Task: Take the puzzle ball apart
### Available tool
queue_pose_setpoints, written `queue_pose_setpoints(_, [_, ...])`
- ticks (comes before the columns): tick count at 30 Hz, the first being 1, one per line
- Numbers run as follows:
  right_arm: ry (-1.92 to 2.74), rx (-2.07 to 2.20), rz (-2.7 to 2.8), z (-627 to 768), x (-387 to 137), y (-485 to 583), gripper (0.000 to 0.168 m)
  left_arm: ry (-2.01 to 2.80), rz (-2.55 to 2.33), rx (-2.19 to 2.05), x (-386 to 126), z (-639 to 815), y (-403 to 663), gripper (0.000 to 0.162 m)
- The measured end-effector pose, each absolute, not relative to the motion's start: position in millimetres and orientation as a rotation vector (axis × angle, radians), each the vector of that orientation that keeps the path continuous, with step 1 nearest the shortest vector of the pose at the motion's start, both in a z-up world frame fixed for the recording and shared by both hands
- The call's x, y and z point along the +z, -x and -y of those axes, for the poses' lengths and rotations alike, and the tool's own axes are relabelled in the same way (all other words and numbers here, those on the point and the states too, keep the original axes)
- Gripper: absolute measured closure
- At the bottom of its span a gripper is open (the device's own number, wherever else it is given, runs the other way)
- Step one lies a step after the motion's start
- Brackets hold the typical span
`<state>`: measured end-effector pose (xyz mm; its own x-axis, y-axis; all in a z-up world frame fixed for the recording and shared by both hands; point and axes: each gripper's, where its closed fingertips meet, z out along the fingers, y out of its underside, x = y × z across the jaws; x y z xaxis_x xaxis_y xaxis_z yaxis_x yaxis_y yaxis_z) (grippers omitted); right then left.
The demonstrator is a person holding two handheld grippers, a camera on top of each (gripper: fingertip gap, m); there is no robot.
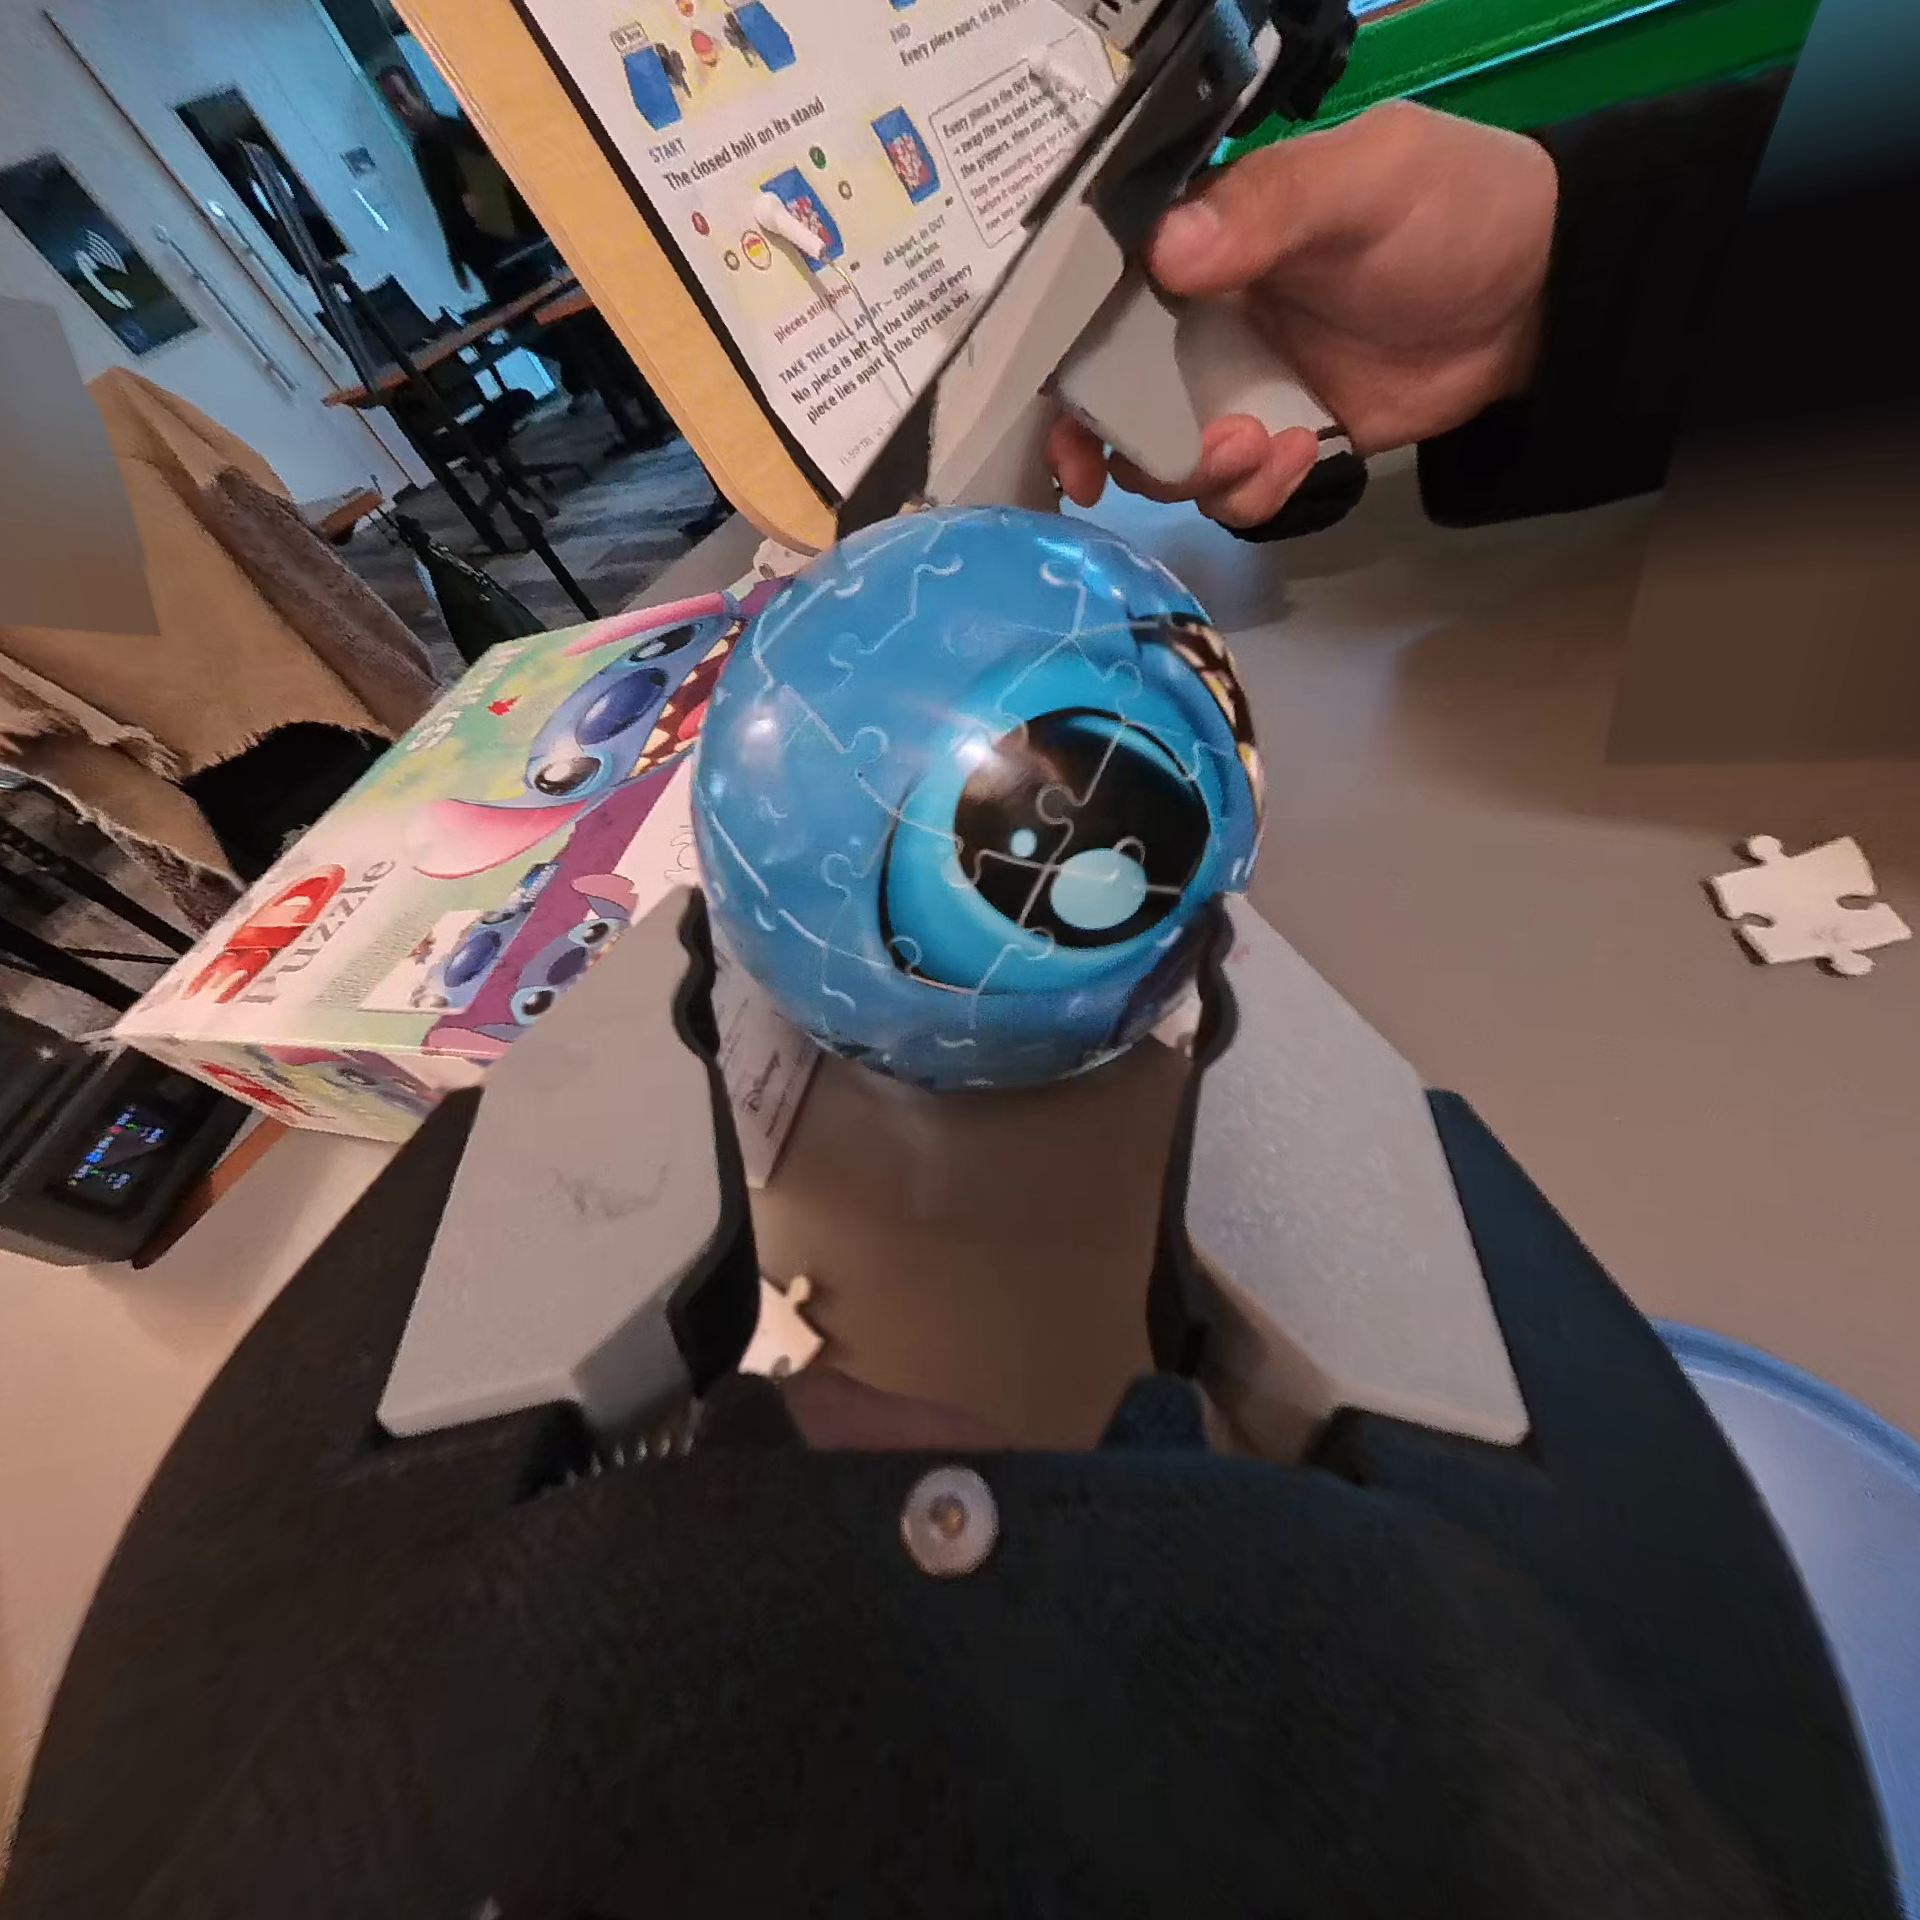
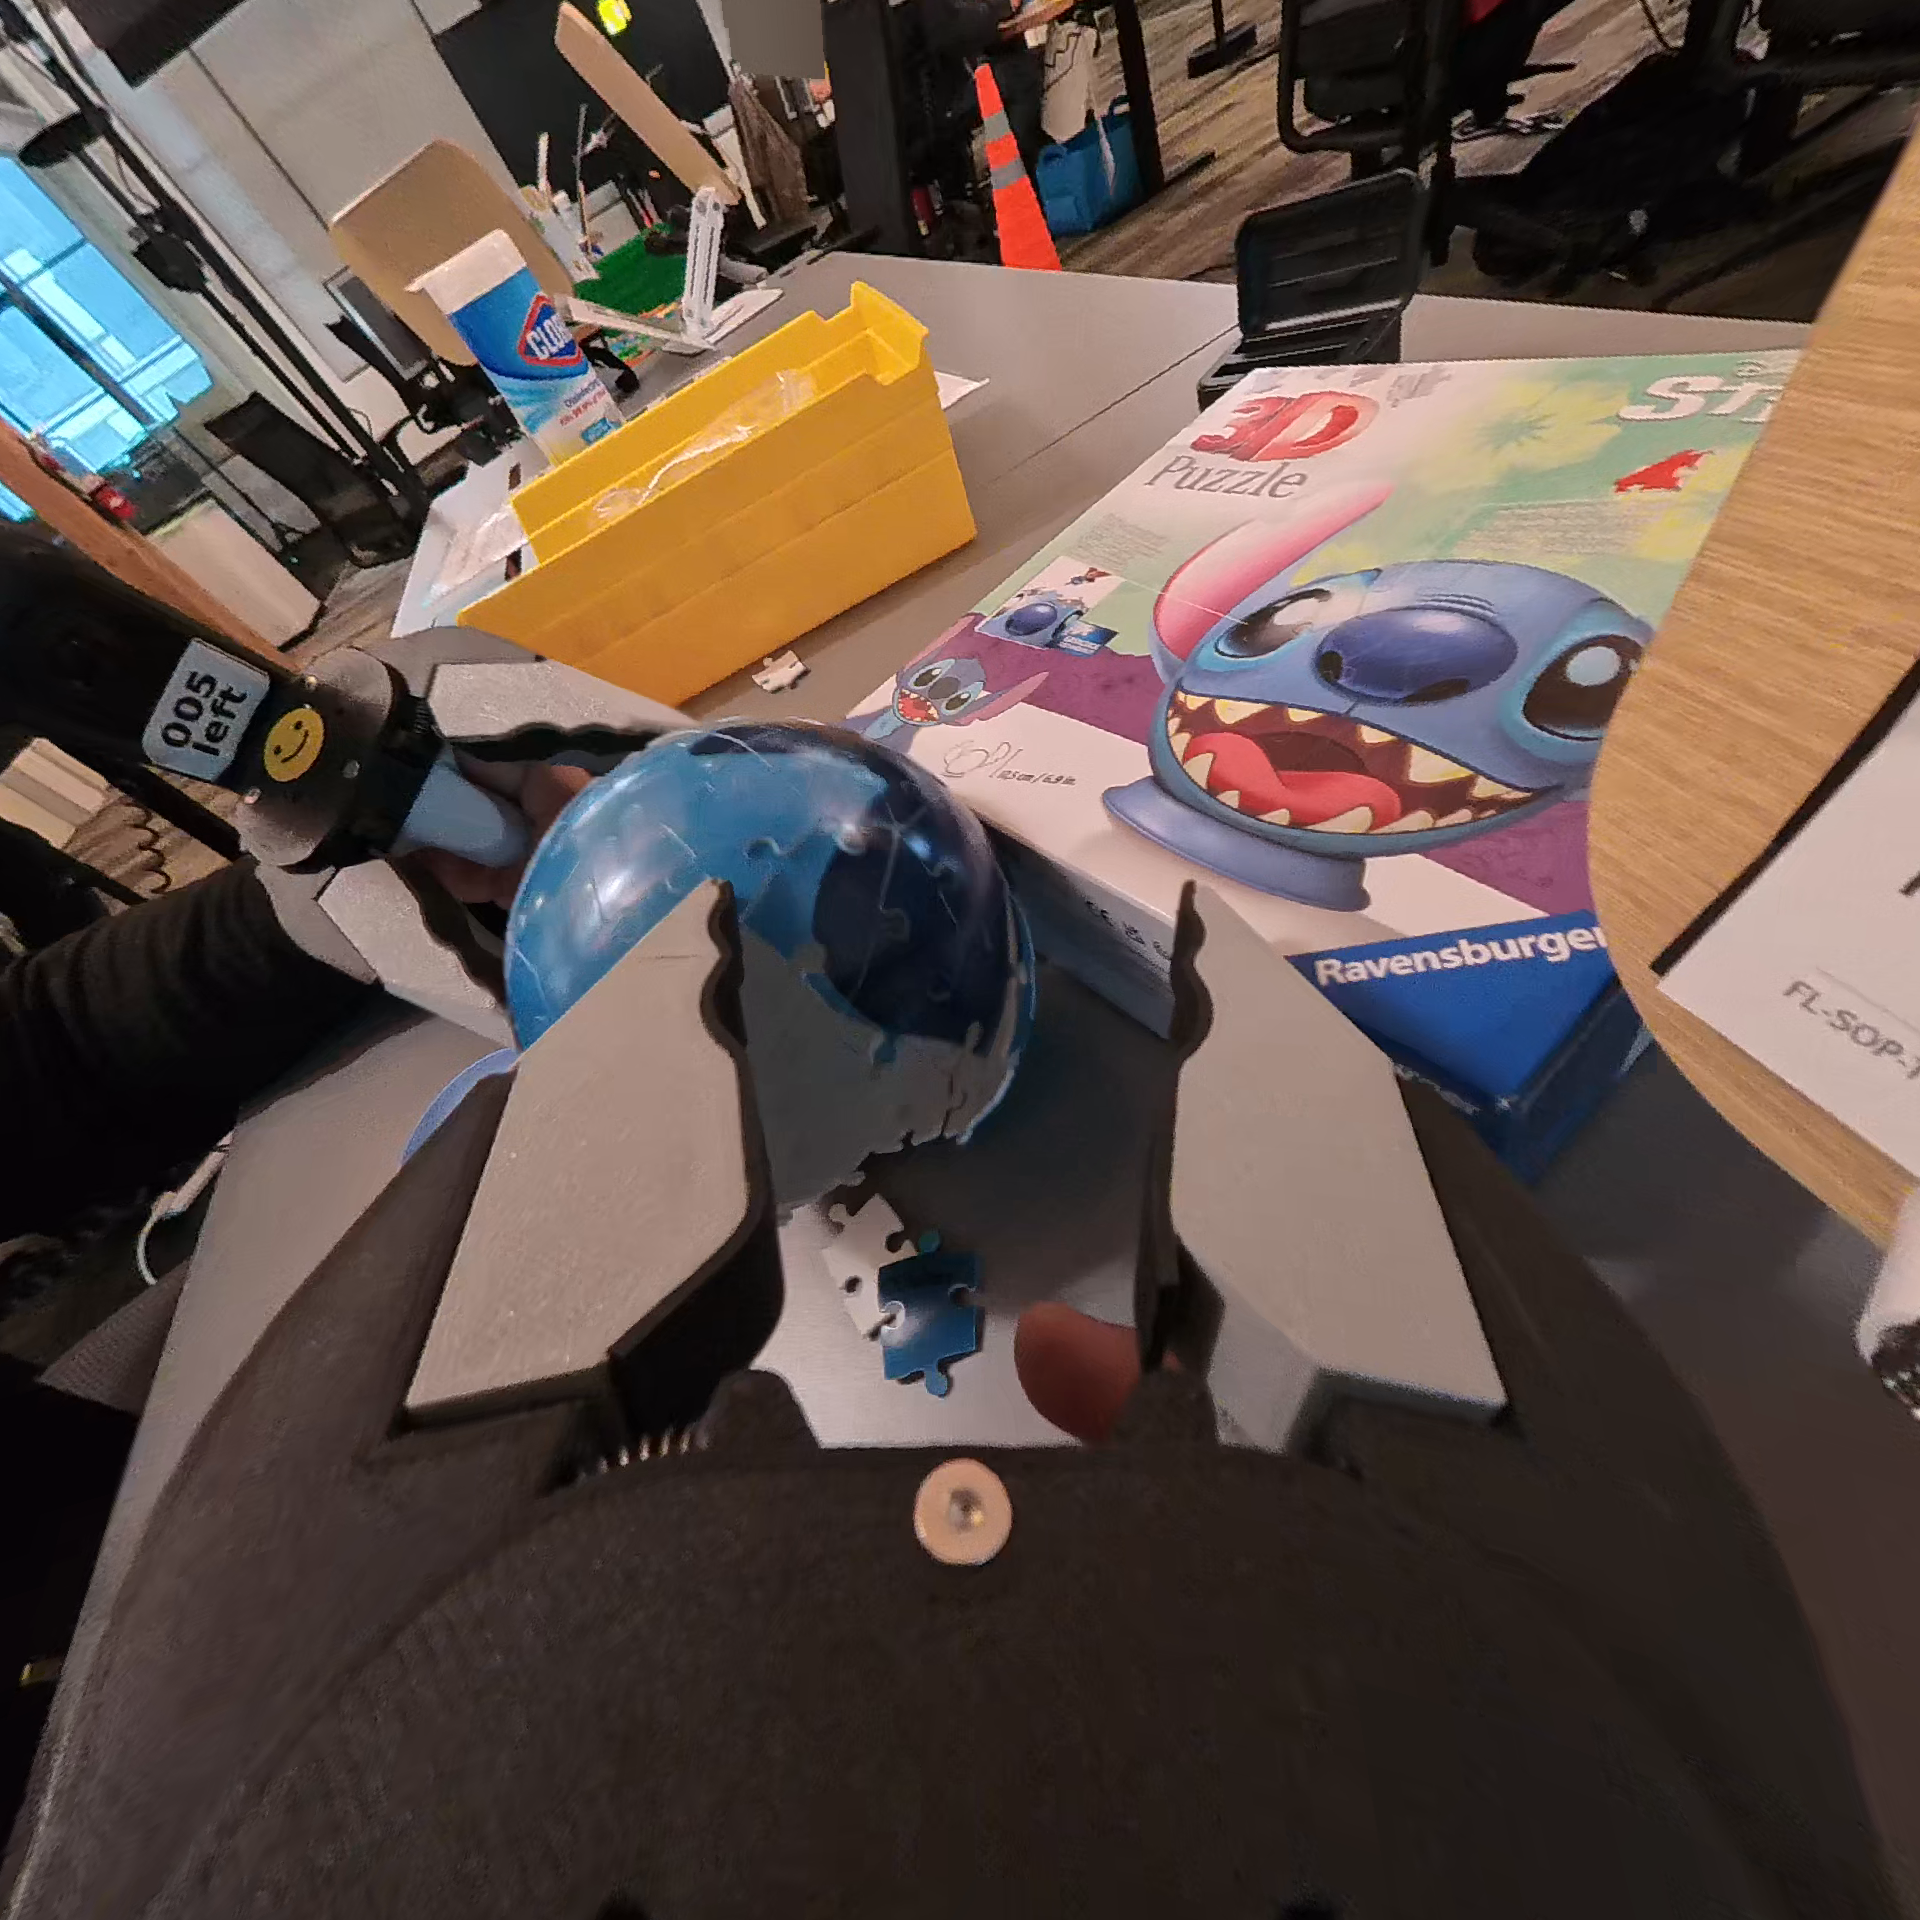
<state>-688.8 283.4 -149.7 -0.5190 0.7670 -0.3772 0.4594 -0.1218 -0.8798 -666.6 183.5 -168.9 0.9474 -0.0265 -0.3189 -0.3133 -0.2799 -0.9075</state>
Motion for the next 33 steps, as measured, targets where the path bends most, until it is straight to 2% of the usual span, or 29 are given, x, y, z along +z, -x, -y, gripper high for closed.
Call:
queue_pose_setpoints(7, [1.374, 1.652, 1.896, -284.4, -154.7, 691.0, 0.091, 1.876, -0.250, 0.280, -176.7, -185.4, 667.3, 0.064])
queue_pose_setpoints(13, [1.194, 1.680, 1.936, -280.3, -139.1, 670.0, 0.081, 1.876, -0.241, 0.275, -176.3, -187.3, 667.7, 0.062])
queue_pose_setpoints(23, [1.028, 1.649, 2.076, -263.6, -163.0, 631.9, 0.082, 1.879, -0.182, 0.222, -175.7, -190.1, 668.5, 0.060])
queue_pose_setpoints(30, [0.830, 1.523, 2.150, -235.7, -175.5, 620.1, 0.094, 1.875, -0.169, 0.224, -175.6, -191.0, 668.1, 0.059])
queue_pose_setpoints(33, [0.774, 1.440, 2.090, -235.1, -172.4, 624.8, 0.109, 1.871, -0.161, 0.230, -174.7, -191.3, 668.1, 0.059])
